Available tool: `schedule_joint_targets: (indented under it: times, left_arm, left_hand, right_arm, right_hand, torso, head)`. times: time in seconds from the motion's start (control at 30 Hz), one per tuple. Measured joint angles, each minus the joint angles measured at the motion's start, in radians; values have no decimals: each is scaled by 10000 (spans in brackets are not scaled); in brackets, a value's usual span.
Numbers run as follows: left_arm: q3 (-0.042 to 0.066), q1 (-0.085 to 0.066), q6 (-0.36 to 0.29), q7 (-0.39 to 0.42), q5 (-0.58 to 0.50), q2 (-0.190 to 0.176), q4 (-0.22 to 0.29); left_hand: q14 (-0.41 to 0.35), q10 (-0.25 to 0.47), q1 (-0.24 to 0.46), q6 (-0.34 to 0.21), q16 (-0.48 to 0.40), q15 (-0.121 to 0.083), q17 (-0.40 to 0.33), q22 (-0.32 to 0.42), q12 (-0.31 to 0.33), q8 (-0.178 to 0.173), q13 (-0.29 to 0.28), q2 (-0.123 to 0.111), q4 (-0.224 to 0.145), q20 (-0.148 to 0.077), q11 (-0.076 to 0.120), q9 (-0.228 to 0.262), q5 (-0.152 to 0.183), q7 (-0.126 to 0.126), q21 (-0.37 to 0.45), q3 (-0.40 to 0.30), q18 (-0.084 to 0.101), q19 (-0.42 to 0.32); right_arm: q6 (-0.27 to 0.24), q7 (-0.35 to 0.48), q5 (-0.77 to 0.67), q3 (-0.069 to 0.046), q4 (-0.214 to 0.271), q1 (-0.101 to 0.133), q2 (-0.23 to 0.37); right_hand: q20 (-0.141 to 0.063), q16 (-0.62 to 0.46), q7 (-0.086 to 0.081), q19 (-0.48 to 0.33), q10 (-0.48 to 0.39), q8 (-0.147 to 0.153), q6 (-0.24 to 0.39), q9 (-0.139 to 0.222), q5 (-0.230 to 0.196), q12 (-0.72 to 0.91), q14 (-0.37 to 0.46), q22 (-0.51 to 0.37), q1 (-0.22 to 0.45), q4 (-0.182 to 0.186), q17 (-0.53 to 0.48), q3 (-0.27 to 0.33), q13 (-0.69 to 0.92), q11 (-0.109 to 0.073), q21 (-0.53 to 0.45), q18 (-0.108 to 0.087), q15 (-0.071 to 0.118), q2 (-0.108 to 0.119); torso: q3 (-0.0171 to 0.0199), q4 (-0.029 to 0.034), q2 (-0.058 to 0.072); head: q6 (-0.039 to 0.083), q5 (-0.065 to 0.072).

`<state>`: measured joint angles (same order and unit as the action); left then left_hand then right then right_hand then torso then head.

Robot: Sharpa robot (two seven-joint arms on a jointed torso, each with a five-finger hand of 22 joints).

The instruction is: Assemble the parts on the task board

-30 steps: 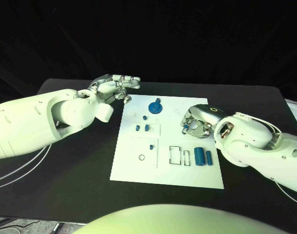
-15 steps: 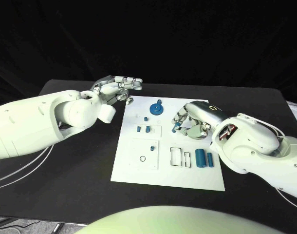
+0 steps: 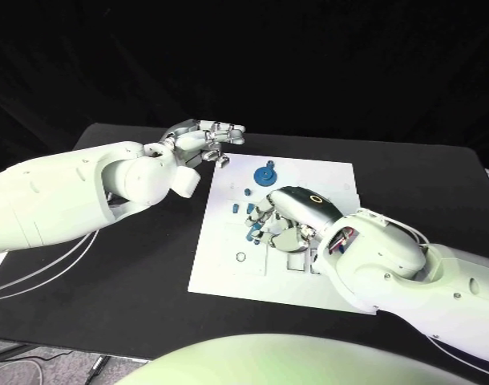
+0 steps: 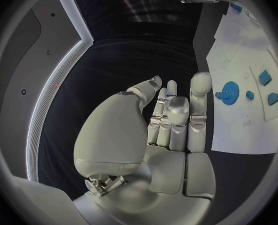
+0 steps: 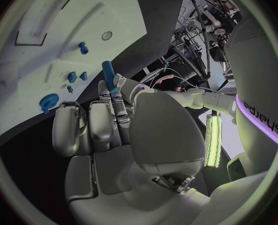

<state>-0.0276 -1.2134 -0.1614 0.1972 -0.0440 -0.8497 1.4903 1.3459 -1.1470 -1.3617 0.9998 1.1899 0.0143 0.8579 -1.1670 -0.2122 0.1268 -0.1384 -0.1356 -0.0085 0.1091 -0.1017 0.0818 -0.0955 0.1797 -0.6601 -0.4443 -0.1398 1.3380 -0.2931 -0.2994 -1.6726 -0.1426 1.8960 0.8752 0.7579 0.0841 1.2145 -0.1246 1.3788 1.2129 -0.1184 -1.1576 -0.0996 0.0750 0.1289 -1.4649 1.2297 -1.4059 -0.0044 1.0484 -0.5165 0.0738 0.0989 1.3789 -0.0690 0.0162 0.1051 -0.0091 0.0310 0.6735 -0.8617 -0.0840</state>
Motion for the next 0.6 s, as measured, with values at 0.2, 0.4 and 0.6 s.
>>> schedule_joint_targets:
  times: [0.2,0.4,0.6]
  left_arm:
    - [0,0,4,0,1,17,3]
    - [0,0,6,-1,1,27,8]
    - [0,-1,6,-2,1,30,10]
  left_hand:
    - [0,0,0,0,0,0,0,0,0,0,1,0,0,0,0,0,0,0,0,0,1,0]
    - [0,0,0,0,0,0,0,-1,0,0,-8,0,0,0,0,1,0,0,0,0,0,0]
    - [0,28,0,0,0,0,0,-1,0,0,-8,0,0,0,28,1,0,0,0,0,0,0]
  right_arm:
    - [70,187,24,277,-445,-82,-465]
    - [204,323,46,467,-881,-116,-759]
    - [349,388,53,527,-1092,-150,-918]
  right_hand:
    - [0,0,0,0,0,39,0,0,47,-40,0,-10,0,-2,0,-2,1,0,0,0,0,0]
    - [0,0,0,0,0,39,1,2,51,-74,0,-10,0,-15,0,-15,2,0,0,0,0,1]
    - [0,-1,-1,0,0,40,1,4,51,-102,0,-10,-1,-27,0,-26,2,0,0,0,-1,1]
  torso:
    - [0,6,2]
    - [12,-6,4]
    - [20,-17,12]
  head:
    - [-58,-89]
    - [-103,-162]
    - [-109,-194]
